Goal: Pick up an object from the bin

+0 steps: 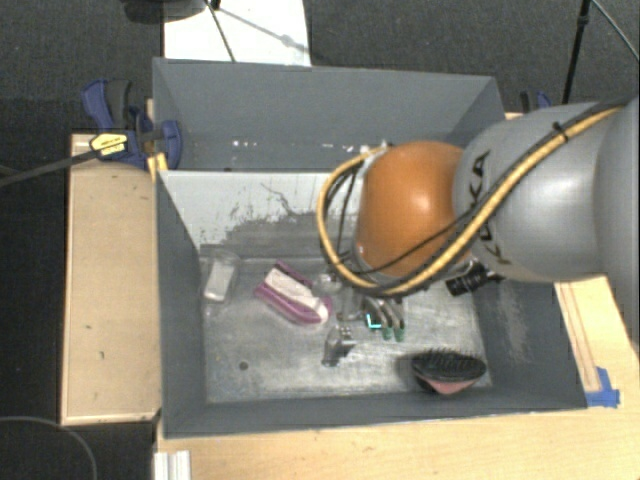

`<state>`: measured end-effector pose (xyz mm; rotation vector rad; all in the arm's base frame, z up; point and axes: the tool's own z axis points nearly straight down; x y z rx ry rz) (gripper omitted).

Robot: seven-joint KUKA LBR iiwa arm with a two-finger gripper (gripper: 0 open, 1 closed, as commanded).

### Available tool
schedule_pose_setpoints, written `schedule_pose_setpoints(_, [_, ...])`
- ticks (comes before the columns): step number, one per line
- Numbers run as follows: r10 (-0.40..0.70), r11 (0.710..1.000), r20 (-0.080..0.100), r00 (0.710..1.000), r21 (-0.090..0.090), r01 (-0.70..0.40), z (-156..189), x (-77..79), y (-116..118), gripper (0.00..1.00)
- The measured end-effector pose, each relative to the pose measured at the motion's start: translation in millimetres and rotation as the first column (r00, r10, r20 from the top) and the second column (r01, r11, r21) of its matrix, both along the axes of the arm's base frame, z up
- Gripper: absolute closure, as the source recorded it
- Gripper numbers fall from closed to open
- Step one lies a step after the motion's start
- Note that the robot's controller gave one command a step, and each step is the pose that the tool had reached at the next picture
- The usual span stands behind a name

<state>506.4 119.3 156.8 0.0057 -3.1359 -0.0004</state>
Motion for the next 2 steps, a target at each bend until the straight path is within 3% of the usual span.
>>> schedule_pose_setpoints(1, [0.144,0.99,0.026,0.989,0.003,-0.144,-61.1,47.2,16.1,0.0])
schedule_pose_setpoints(2, [0.138,0.99,0.028,0.99,0.005,-0.139,-61.0,48.2,16.8,1.0])
